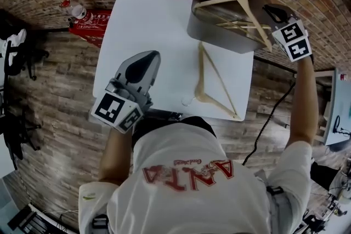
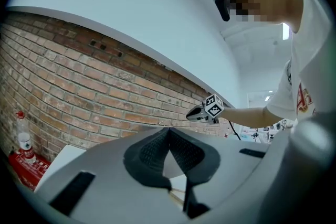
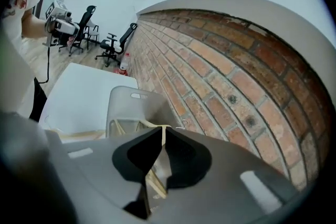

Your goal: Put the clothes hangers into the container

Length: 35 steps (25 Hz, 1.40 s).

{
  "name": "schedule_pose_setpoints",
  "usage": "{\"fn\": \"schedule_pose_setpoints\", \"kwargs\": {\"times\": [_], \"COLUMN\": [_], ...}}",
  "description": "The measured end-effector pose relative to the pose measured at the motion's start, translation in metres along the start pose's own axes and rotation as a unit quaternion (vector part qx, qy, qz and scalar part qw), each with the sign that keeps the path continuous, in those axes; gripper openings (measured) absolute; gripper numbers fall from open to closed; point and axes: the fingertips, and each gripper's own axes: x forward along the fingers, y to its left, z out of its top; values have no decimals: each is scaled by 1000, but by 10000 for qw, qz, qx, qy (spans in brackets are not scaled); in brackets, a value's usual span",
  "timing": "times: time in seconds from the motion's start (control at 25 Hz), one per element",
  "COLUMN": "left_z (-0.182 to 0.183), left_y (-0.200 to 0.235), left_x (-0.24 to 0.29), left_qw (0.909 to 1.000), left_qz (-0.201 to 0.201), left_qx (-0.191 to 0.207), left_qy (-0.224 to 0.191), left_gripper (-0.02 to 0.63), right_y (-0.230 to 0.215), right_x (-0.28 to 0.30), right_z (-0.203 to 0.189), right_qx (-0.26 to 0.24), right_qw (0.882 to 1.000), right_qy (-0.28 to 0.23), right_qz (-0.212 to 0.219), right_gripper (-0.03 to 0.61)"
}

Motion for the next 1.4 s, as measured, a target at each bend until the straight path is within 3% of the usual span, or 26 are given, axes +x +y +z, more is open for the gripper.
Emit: {"fn": "schedule_pose_setpoints", "kwargs": {"times": [0.24,0.48,0.76,1.0,1.08,1.16,1.4], "left_z": [8,22,46,64,67,67,48], "left_y": [-7,-8,-1,11,14,16,20], "left_x": [1,-6,-19,-36,-43,-52,-80], "left_qw": [9997,9980,9931,9900,9896,9891,9849], "left_qz": [-212,-549,-1005,-1220,-1263,-1311,-1602], "left_qx": [114,297,608,702,686,659,660], "left_qy": [32,64,34,-60,-89,-114,49], "left_gripper": [9,9,9,9,9,9,9], "right_y": [22,52,108,154,172,192,252], "right_x": [-42,-82,-118,-149,-153,-154,-149], "right_z": [15,38,61,83,93,106,136], "right_qx": [709,1445,2355,3297,3433,3444,3197], "right_qw": [9949,9798,9531,9149,9076,9067,9202], "right_qy": [-549,-966,-1234,-1661,-1753,-1813,-1743], "right_qz": [-462,-988,-1447,-1631,-1666,-1625,-1436], "right_gripper": [3,3,3,3,3,3,5]}}
